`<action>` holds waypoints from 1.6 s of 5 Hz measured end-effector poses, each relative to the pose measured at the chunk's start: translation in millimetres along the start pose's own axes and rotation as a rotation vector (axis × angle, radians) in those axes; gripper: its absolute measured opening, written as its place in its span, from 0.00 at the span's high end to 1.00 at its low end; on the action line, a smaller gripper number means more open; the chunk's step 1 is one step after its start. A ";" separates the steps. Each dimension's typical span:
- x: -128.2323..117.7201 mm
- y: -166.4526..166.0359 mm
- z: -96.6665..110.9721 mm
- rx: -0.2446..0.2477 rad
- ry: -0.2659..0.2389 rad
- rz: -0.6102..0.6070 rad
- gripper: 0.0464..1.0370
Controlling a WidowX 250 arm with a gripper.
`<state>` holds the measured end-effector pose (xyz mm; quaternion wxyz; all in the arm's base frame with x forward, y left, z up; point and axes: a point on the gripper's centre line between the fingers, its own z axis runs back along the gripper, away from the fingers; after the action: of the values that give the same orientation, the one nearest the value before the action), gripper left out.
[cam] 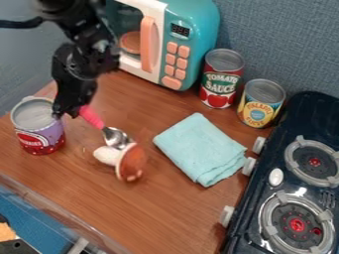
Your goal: Pick up red spoon, pushed mushroom with it to the lower right corner of the table, placed spoon besides can
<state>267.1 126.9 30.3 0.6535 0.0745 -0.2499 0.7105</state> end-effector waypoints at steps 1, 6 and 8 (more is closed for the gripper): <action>-17.2 11.5 14.0 -0.028 0.013 -0.044 0.64; -32.5 17.2 24.0 -0.051 0.021 -0.090 0.64; 3.8 -30.0 -13.6 -0.004 -0.011 0.013 0.64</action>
<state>298.6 137.1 27.9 0.6476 0.0754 -0.2555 0.7139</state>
